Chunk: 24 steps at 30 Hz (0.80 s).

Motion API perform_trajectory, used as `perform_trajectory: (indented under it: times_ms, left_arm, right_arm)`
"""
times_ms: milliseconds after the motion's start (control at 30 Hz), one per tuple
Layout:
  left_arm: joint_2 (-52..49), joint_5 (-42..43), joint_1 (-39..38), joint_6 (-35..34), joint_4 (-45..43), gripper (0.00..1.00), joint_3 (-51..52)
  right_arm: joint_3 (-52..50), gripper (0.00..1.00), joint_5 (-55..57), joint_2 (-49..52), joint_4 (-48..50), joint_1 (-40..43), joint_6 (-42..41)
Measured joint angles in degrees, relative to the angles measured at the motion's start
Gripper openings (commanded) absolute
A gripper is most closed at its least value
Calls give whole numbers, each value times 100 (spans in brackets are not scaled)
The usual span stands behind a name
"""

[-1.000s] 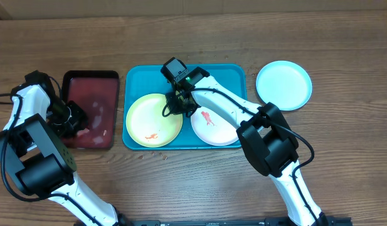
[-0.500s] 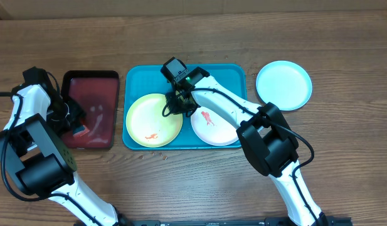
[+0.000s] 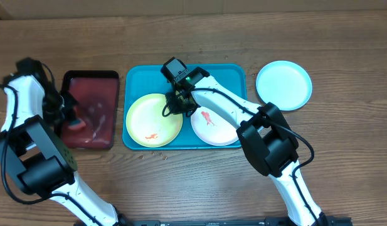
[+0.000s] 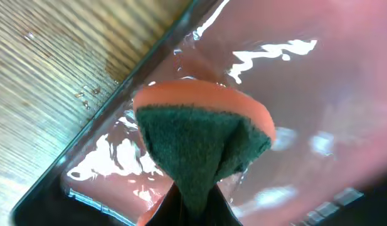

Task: Clean dirty plates on tray and stack at the side
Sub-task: 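Lift the sponge with the left gripper and carry it to the yellow plate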

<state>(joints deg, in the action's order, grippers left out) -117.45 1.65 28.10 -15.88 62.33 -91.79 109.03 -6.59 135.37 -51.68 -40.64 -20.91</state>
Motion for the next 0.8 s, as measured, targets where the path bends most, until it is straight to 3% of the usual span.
perform_trajectory:
  times_ms: [67, 167, 300, 567, 600, 700, 800]
  left_arm:
    - [0, 227, 0, 2, 400, 4, -435]
    - [0, 756, 0, 125, 966, 4, -984]
    - [0, 1401, -96, 400, 1270, 4, -1084]
    - [0, 1620, -820, 708, 1158, 4, -614]
    - [0, 1635, -890, 713, 1154, 4, -614]
    - [0, 1644, -1049, 717, 1156, 4, -614]
    - [0, 1644, -1161, 730, 1154, 4, -614]
  right_arm:
    - [0, 19, 2, 0, 2, 0, -2]
    - [0, 4, 15, 0, 4, 0, -9]
    - [-9, 4, -48, -2, 90, 4, 9]
    - [-31, 4, 96, -9, 122, -20, -527]
    - [-31, 8, 149, -11, 116, -28, -688]
    - [-31, 39, 249, -11, 111, -35, -953]
    - [-33, 56, 407, -24, 212, -31, -713]
